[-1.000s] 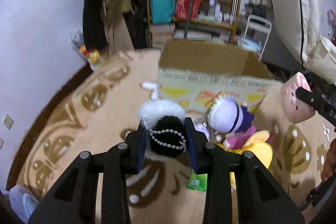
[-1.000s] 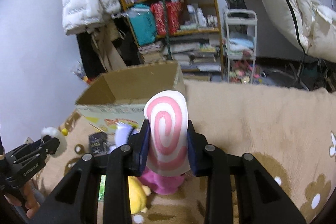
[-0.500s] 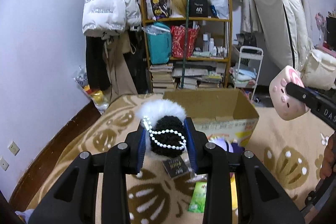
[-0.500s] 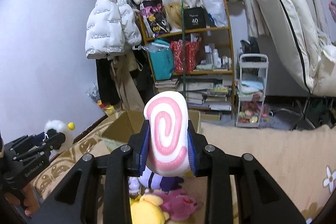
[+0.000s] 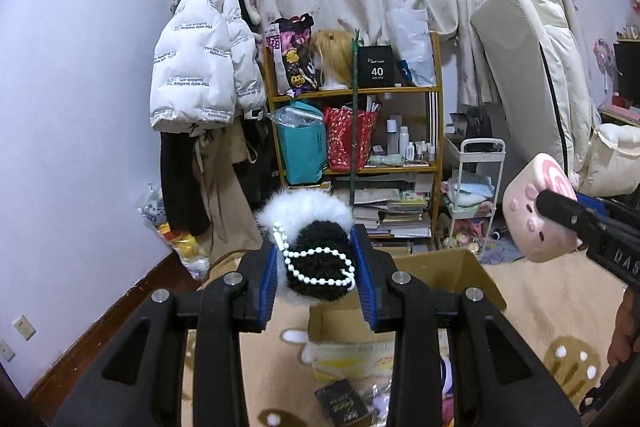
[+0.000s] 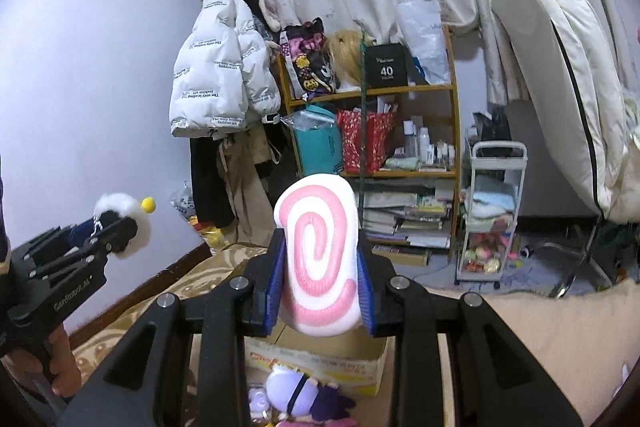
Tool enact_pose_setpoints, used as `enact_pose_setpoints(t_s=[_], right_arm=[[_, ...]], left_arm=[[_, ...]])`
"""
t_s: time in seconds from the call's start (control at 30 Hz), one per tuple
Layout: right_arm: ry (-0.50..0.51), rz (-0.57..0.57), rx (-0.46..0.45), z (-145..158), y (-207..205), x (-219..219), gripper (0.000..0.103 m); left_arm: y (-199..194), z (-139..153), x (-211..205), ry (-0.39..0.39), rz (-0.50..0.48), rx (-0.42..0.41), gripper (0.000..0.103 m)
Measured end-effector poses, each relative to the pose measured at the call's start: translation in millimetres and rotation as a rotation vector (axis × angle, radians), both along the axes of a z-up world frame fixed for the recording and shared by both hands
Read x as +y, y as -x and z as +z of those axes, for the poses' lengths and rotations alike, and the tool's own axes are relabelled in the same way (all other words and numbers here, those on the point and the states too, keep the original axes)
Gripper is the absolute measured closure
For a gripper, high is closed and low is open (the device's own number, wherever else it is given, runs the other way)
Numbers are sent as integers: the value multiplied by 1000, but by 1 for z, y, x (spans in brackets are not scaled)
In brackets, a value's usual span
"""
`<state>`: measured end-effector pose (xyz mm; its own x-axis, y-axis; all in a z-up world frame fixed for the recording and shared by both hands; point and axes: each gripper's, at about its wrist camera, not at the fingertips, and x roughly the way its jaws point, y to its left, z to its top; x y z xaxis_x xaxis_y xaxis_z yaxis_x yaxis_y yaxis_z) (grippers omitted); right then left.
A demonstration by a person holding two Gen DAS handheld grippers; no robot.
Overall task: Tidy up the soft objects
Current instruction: 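Lift the pom-pom and cushion and carry both over the cardboard box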
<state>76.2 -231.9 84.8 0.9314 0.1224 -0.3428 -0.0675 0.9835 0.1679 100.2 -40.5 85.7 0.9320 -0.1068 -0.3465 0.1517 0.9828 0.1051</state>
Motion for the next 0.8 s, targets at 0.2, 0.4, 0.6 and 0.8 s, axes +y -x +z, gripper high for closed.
enact_pose_setpoints(t_s=[0.2,0.4,0.6,0.8], right_arm=[[9,13,12,-9,-20,2,70],[10,28,27,-27,-32,2,70],[-7,39,73,-51,-44,-3,70],[-44,58,118,-72,-57,-9,69]], left_arm=[[-22,-15,-6,-13,-13,10,71],[-47,-42,-5,9,-6,72,70],[-64,-63,-12,15,-19,121,70],[-76,-89,-21,13,-46,182,70]])
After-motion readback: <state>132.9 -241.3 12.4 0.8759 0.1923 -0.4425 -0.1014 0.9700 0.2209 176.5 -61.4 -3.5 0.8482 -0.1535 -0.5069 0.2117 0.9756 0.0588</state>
